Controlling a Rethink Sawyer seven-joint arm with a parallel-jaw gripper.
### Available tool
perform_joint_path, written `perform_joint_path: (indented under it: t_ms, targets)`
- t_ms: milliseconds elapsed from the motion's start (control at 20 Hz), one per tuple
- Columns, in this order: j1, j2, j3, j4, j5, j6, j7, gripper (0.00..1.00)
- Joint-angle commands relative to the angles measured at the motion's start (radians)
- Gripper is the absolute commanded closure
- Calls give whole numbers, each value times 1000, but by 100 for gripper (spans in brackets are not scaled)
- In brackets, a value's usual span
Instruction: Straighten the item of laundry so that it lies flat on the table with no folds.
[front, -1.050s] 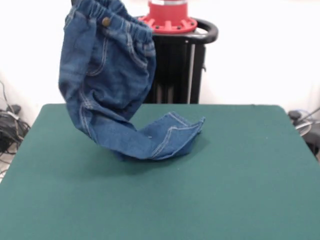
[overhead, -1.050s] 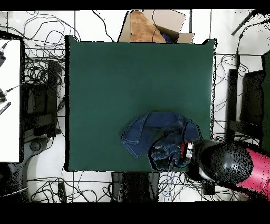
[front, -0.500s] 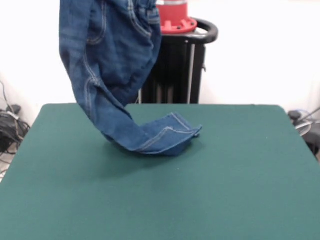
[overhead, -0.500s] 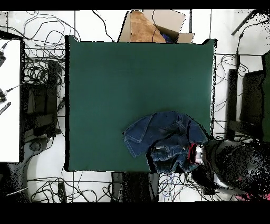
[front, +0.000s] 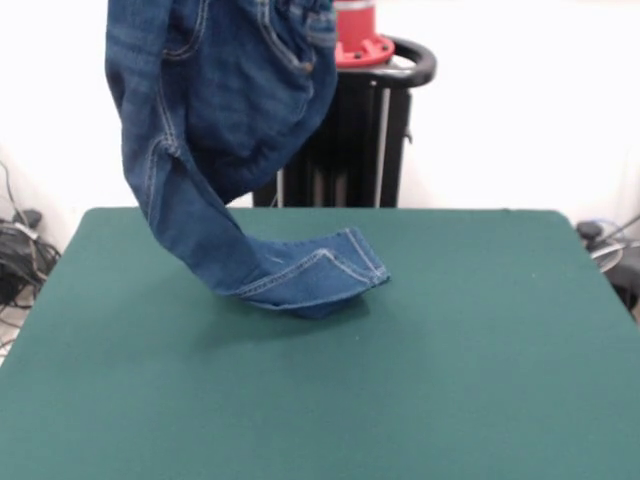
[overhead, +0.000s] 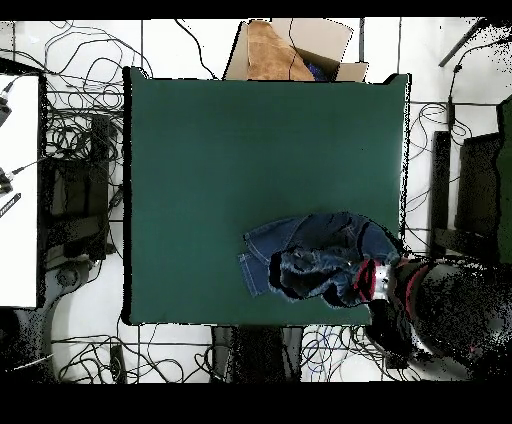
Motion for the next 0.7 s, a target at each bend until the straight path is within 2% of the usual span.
perform_joint_path:
  t_ms: [50,200,350,550,700]
  targets:
    - [47,59,-8,147,78,-262,-56,100]
    - [73,35,-14,108,73,-206,9,100]
    - [95,-23,-18,29,74,-62,51,100]
    - [141,23,10,-115,67,32,198,100]
    - [162,53,15,-194,58,74,240,100]
